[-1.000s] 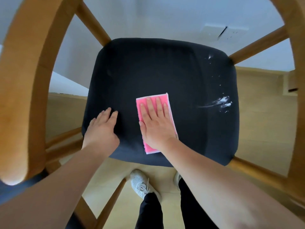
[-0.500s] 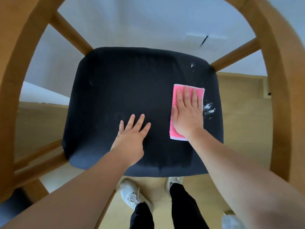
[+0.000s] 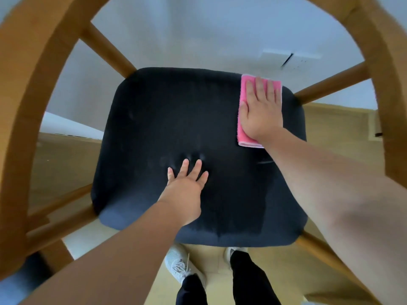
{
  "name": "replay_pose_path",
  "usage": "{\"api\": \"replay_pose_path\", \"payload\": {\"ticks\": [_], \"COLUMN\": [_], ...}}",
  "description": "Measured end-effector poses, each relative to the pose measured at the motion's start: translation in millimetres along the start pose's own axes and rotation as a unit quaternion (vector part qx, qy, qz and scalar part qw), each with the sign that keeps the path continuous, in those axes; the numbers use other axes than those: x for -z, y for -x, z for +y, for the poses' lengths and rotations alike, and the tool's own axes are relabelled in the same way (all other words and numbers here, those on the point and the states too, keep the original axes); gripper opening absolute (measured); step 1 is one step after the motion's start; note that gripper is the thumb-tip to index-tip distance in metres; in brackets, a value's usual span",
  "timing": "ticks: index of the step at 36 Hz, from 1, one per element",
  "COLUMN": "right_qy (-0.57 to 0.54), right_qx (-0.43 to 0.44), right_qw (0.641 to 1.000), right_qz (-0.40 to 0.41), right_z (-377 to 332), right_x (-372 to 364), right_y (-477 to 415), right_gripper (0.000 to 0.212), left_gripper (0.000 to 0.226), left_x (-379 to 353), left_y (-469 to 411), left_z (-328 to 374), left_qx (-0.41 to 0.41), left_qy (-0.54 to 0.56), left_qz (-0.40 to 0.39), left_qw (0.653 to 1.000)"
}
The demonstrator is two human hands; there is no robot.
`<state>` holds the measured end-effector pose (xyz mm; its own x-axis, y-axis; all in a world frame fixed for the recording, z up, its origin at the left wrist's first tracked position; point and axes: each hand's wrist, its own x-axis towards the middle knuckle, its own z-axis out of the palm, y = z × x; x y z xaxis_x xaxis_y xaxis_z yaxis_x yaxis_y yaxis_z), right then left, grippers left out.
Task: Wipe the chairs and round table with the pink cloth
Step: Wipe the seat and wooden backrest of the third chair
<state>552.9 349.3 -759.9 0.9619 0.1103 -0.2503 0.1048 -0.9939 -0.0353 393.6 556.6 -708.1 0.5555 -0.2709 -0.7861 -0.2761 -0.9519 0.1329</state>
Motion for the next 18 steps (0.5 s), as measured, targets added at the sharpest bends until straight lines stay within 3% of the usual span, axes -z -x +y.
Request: {"api": "replay_pose_path", "payload": {"ticks": [5,18], "right_qy": [-0.016,-0.062], "right_qx": [-0.006,-0.184], "right_qw": [1.0,0.981], "right_qz": [0.01,-0.025], "right_z": [1,16], "right_x": [-2,-31], "right_y": [5,132], "right_gripper": [0.063,0.064], "left_gripper": [0.091,0.09], "left_x": [0,-4], "left_y": [0,0], "left_z": [-1,-3], "left_qx": [0.0,-0.009], "left_qy": [-0.004,-0.01], "left_qz": [-0.003,0.025], "left_qw": [1.0,1.0]}}
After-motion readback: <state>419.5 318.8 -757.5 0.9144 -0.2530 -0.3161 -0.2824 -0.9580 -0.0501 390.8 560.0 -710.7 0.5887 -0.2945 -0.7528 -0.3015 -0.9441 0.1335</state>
